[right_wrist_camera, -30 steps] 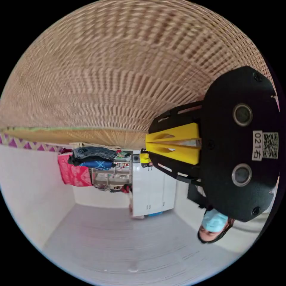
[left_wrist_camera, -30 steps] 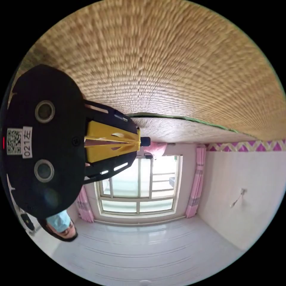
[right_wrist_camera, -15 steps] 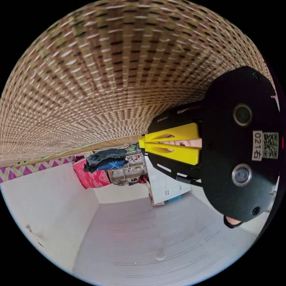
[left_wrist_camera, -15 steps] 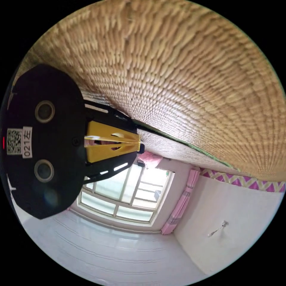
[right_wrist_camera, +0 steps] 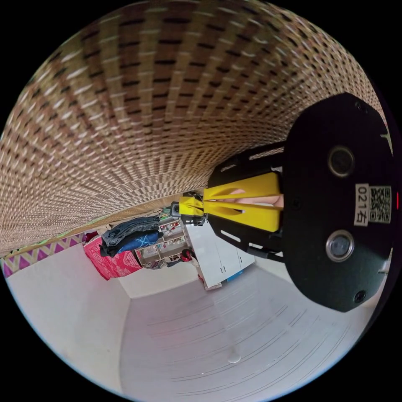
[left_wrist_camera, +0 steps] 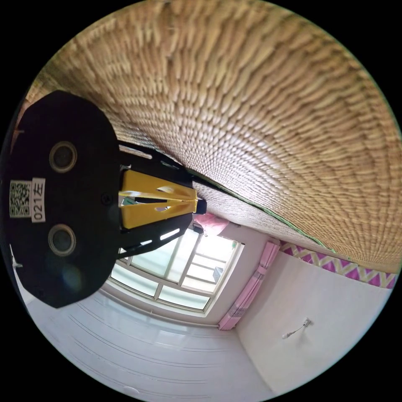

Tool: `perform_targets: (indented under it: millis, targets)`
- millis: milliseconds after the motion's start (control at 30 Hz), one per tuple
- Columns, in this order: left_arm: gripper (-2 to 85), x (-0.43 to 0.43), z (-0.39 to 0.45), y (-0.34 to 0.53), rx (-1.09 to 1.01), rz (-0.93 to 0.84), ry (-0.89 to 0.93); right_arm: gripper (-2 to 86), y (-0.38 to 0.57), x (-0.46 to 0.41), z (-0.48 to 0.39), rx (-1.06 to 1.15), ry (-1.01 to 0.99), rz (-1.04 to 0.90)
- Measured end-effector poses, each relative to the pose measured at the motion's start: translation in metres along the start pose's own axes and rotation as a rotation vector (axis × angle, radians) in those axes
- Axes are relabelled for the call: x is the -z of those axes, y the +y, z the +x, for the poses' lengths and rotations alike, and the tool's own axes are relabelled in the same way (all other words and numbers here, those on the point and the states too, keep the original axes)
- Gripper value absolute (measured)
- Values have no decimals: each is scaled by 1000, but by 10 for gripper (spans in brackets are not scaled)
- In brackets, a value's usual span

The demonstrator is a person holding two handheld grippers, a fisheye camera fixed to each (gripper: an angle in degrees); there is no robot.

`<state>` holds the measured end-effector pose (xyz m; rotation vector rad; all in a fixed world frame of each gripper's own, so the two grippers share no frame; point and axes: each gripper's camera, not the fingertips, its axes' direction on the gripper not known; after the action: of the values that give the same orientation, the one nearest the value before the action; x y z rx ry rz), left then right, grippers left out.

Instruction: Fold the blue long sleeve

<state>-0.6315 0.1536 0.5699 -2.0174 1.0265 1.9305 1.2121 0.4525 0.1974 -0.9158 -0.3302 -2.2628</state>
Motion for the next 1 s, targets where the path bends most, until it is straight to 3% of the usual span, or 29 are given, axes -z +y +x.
perform_targets:
  millis: [1000]
  targets:
    - [-9,21,-36,70,9,0,-3,-6,6,-76,32,-5,-7,-1]
